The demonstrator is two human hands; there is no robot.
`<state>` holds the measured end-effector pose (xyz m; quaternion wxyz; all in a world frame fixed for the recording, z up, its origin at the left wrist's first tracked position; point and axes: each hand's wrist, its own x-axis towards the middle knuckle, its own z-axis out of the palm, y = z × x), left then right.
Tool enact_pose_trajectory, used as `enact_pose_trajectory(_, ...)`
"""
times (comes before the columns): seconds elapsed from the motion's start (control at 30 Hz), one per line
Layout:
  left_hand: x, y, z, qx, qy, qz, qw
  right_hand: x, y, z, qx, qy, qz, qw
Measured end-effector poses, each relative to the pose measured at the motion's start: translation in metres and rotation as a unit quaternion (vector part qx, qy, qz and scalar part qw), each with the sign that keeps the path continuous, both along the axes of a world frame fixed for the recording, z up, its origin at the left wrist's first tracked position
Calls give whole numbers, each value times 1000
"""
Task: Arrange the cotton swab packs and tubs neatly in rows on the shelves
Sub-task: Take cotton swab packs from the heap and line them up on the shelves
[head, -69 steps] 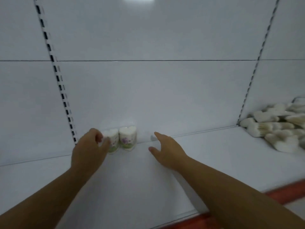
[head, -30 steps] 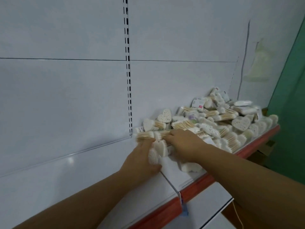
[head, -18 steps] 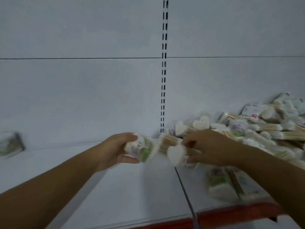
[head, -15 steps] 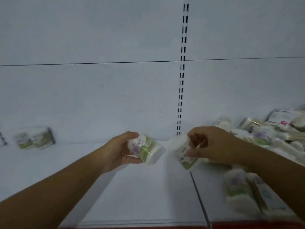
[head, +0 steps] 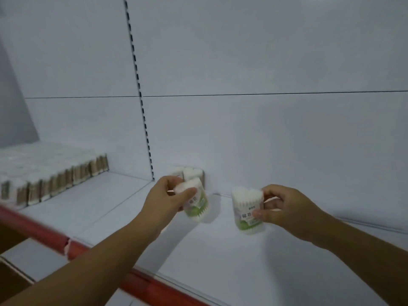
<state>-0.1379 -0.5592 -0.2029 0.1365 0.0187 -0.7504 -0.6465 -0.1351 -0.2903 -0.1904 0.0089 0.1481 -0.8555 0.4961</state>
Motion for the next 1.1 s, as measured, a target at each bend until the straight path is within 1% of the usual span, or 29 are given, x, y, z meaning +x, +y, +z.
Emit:
enact_pose_trajectory(0.07,-16,-42,-2,-65,12,32,997,-20,-51,-11,2,16,-1,1000)
enact_pose_trajectory(0.2,-51,-93,-13,-145,19,24,989,-50,-121,-34,23,50,2,998)
enact_pose_trajectory(0.3,-69,-106,-22,-191,38,-9,981,-62,-135,-42,59,63,-14,996)
enact_pose_trajectory(0.4,-80,-91,-20,-220,82,-73,969,-71,-122,-37,78,63,-51,994)
enact_pose_trajectory(0.47,-86,-71,-21,-275,121,-98,949,-71,-102,-35,97,53,-73,991)
enact_pose_trajectory(0.53,-95,-48,-23,-337,164,-94,922,-71,-80,-35,105,39,-100,989)
enact_pose_trajectory(0.63,-112,-22,-27,-413,281,-43,865,-77,-60,-38,113,51,-167,978)
enact_pose_trajectory(0.7,-122,-12,-30,-454,349,-34,819,-81,-60,-46,126,72,-209,967)
enact_pose_trajectory(0.77,-126,-9,-31,-493,376,-21,784,-79,-65,-56,139,130,-230,954)
enact_pose_trajectory(0.83,-124,-10,-30,-522,384,-28,761,-72,-74,-62,185,227,-218,931)
enact_pose_trajectory(0.9,-125,-11,-32,-543,390,-41,742,-68,-82,-64,231,280,-238,901)
enact_pose_trajectory(0.97,-128,-10,-32,-546,392,-54,738,-70,-85,-65,256,301,-266,879)
enact_pose_trajectory(1.03,-135,-8,-30,-549,383,-55,741,-76,-82,-64,283,306,-266,869)
enact_pose_trajectory(1.1,-141,-8,-29,-561,351,-56,747,-83,-78,-60,311,300,-255,865)
